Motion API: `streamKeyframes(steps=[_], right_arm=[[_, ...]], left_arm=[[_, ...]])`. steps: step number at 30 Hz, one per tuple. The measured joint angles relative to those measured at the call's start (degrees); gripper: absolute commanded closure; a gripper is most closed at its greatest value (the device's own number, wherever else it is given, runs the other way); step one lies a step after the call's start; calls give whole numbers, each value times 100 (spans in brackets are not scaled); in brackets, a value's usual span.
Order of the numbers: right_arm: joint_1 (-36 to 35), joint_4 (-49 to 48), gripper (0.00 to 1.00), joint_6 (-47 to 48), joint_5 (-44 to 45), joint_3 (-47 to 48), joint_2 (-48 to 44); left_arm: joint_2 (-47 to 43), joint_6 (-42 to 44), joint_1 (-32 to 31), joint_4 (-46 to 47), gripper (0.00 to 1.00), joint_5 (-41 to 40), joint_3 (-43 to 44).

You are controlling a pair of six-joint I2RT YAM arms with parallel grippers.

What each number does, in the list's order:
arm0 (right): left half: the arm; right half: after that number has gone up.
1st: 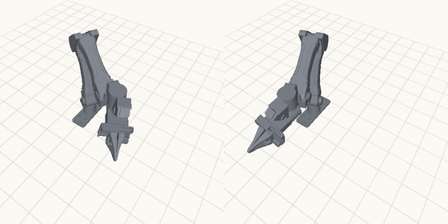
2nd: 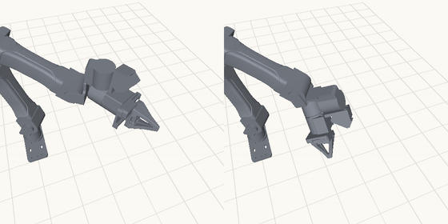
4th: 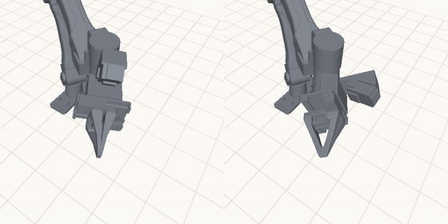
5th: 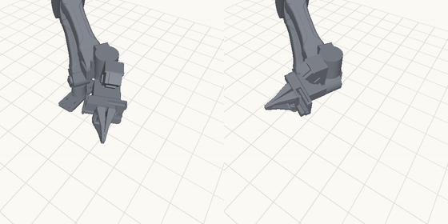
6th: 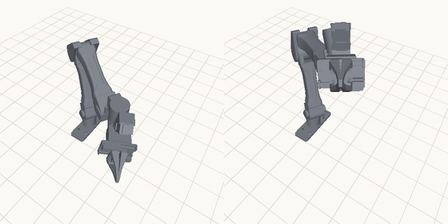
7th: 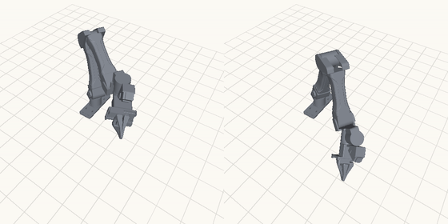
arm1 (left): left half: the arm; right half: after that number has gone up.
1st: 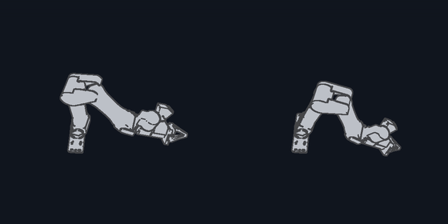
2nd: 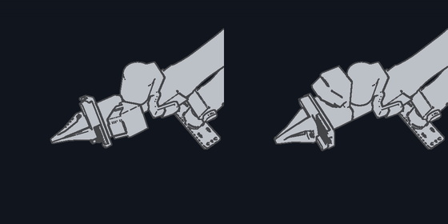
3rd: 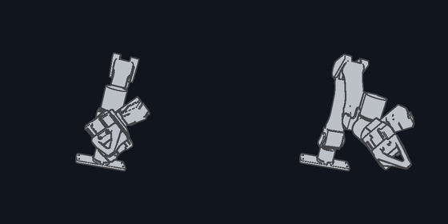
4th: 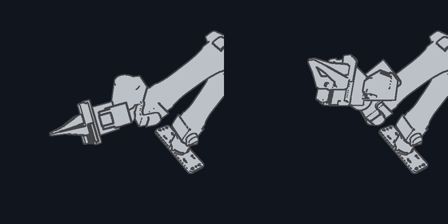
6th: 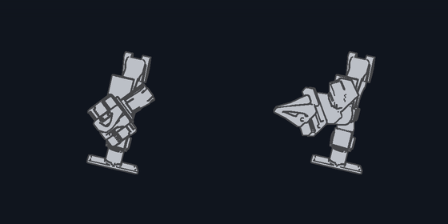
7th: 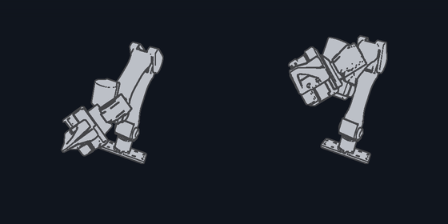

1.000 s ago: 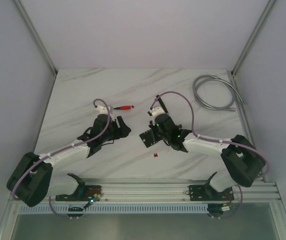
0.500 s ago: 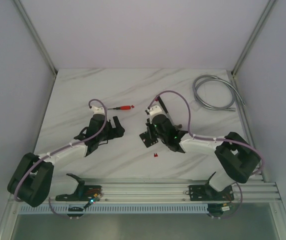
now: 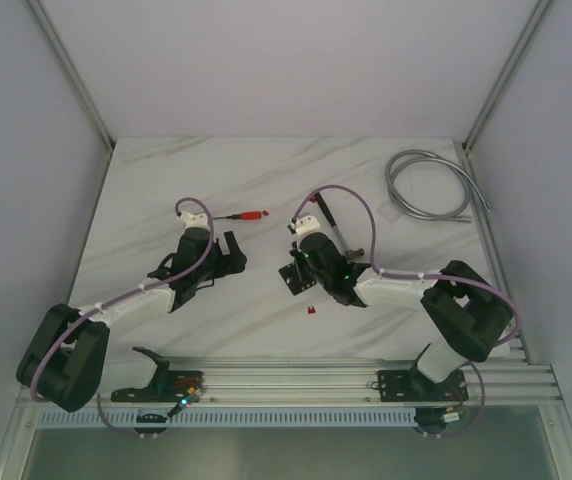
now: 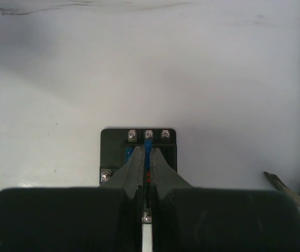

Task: Snap on the fuse box
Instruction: Install the fuse at the fuse box base.

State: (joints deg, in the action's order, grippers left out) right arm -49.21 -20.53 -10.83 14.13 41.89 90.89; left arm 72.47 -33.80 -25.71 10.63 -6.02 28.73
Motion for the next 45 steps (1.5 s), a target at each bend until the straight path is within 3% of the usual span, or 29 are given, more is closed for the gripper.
streamKeyframes(steps=[24,36,45], right_arm=[[-42,-2,100,85,155,-17,188],[-52,-4,82,85,155,-20,208],[-68,-4,74,76,133,-24,208]], left_arm=[[79,-7,26,50,0,-24,-33],[79,-20,26,57,0,-24,-42],[79,-22,26,70,0,-22,-63]])
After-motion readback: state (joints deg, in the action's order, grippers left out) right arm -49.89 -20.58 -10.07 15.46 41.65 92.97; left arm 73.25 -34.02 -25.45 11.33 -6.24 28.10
